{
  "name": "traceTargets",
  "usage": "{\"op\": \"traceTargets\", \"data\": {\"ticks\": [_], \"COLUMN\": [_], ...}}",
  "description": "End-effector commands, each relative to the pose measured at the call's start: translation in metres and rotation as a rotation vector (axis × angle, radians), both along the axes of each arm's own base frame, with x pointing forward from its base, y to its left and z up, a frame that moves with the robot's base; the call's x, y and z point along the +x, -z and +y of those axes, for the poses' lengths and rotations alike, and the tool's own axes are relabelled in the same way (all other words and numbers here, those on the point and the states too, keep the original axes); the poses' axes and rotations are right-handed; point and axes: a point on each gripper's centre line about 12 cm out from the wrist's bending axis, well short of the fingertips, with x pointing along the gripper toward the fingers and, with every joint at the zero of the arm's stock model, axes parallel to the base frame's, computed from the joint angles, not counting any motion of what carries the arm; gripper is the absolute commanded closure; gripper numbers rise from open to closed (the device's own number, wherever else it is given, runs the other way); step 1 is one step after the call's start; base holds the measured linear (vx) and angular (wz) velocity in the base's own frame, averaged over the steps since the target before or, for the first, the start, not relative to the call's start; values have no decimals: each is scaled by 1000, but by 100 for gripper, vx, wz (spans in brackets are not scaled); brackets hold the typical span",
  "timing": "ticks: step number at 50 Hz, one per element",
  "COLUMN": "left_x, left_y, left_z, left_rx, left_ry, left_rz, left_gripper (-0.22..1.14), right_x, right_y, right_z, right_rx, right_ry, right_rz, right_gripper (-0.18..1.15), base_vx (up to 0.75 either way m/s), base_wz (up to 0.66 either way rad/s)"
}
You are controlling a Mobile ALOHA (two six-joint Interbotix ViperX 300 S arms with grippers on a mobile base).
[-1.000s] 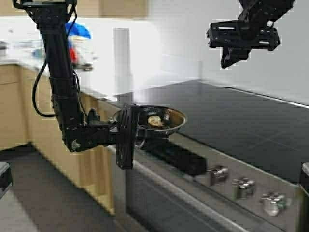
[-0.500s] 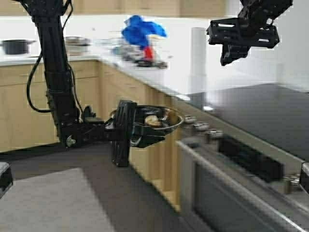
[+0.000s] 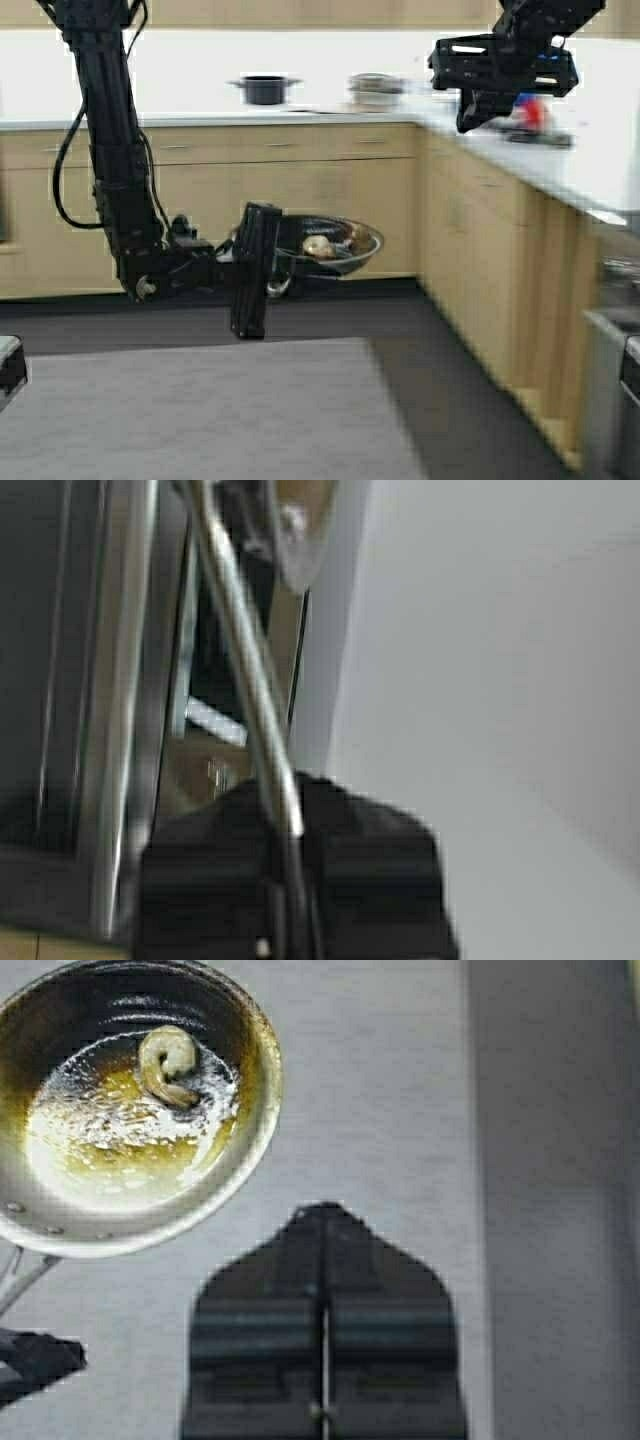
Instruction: Add oil to the pan and cook the shrimp and serve it
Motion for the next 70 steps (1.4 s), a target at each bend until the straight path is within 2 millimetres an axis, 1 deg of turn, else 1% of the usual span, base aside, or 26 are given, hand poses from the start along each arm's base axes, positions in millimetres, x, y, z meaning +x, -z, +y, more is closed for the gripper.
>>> {"op": "traceTargets", "data": {"ticks": [1, 11, 21, 26, 30, 35, 42, 48, 57, 61, 65, 70], "left_x": [20, 23, 15, 14, 12, 8, 4, 0, -5, -8, -13, -17], "left_y": [-45, -49, -44, -44, -46, -49, -57, -69, -102, -119, -132, -144], "left_z": [2, 7, 10, 10, 11, 13, 15, 16, 20, 23, 25, 27], "left_rx": [-44, -41, -27, -22, -20, -19, -21, -26, -48, -56, -48, -29], "left_ry": [-16, -16, -13, -13, -13, -13, -14, -16, -33, -39, -43, -48], "left_rz": [-139, -154, -130, -134, -135, -130, -131, -144, -191, -211, -223, -227], "left_gripper": [88, 88, 88, 88, 88, 88, 88, 88, 88, 88, 88, 88], "right_x": [1, 5, 4, 5, 5, 4, 5, 6, 6, 3, 4, 3], "right_y": [-7, -10, -9, -11, -14, -11, -12, -12, -16, -14, -15, -14], "right_z": [1, 3, 4, 4, 5, 5, 5, 5, 6, 5, 6, 6], "right_rx": [8, 12, 12, 14, 18, 15, 14, 15, 19, 18, 20, 19], "right_ry": [-1, -1, -7, -9, -11, -13, -16, -15, -20, -20, -20, -22], "right_rz": [-21, -27, -17, -19, -23, -10, -12, -12, -14, -3, -8, -3], "right_gripper": [91, 91, 91, 91, 91, 91, 91, 91, 91, 91, 91, 91], "base_vx": [2, 4, 5, 6, 6, 5, 6, 8, 9, 10, 10, 10], "base_wz": [72, 64, 50, 49, 51, 50, 48, 49, 56, 66, 66, 63]}}
